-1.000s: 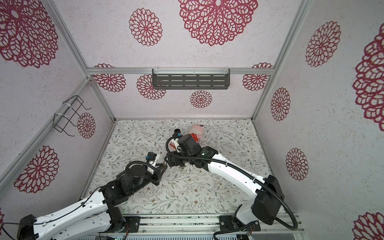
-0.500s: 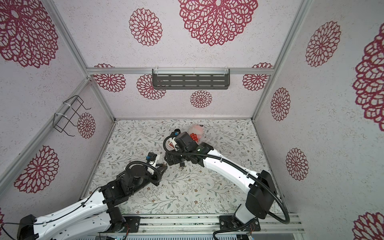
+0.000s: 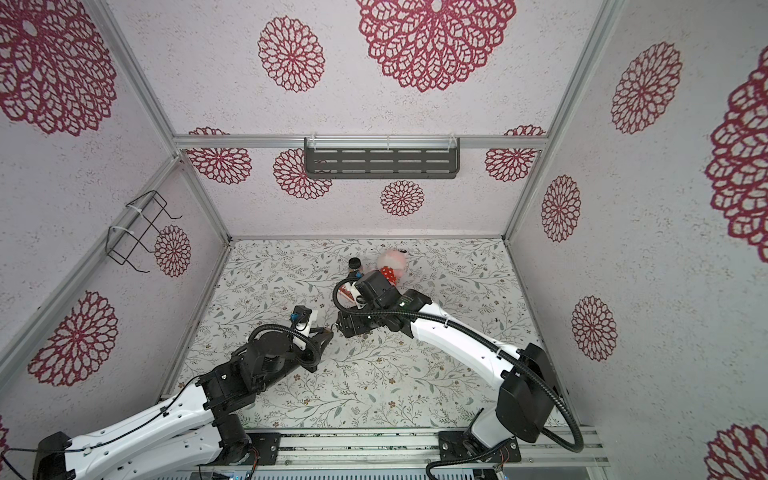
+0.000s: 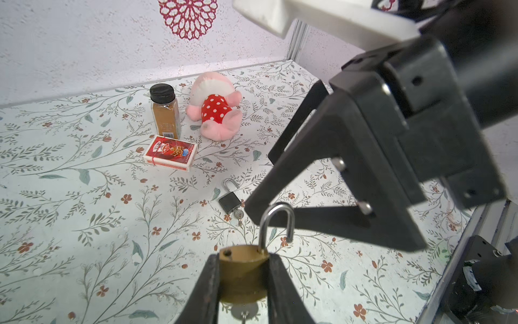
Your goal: Unlock with the key
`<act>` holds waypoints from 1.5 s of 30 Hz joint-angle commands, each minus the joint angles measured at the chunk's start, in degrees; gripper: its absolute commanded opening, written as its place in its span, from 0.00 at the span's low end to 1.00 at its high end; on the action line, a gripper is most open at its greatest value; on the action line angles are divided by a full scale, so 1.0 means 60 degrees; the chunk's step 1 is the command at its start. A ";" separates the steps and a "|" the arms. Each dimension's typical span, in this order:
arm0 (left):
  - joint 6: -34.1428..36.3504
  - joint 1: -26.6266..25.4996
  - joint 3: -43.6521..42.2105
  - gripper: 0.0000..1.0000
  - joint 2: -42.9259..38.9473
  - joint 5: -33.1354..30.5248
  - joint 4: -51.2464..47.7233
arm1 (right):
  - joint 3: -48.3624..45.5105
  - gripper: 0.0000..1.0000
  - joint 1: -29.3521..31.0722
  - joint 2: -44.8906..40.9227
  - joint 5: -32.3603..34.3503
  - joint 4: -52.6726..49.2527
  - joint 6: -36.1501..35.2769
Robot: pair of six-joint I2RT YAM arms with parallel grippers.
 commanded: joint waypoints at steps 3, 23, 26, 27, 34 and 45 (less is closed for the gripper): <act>0.0070 0.0134 -0.0012 0.00 -0.0029 -0.0114 0.0393 | -0.0466 0.83 -0.0144 -0.0903 -0.0463 0.0853 0.0174; -0.3488 -0.0139 0.0704 0.00 0.1756 -0.0577 -0.1419 | -0.3928 0.85 -0.1562 -0.3229 -0.0344 0.2679 0.1498; -0.4319 -0.0490 0.1216 0.00 0.2526 -0.0628 -0.1997 | -0.4559 0.85 -0.1956 -0.3705 -0.0338 0.2832 0.1747; -0.4623 -0.0677 0.1338 0.00 0.2753 -0.0716 -0.2060 | -0.4816 0.86 -0.2101 -0.3853 -0.0428 0.2916 0.1836; -0.6605 -0.1107 0.2147 0.00 0.4519 0.0159 -0.2187 | -0.6085 0.86 -0.2969 -0.4592 -0.0750 0.3341 0.2154; -0.8277 -0.1344 0.3569 0.00 0.6707 0.1143 -0.2940 | -0.7053 0.91 -0.4041 -0.5066 -0.0765 0.3326 0.2081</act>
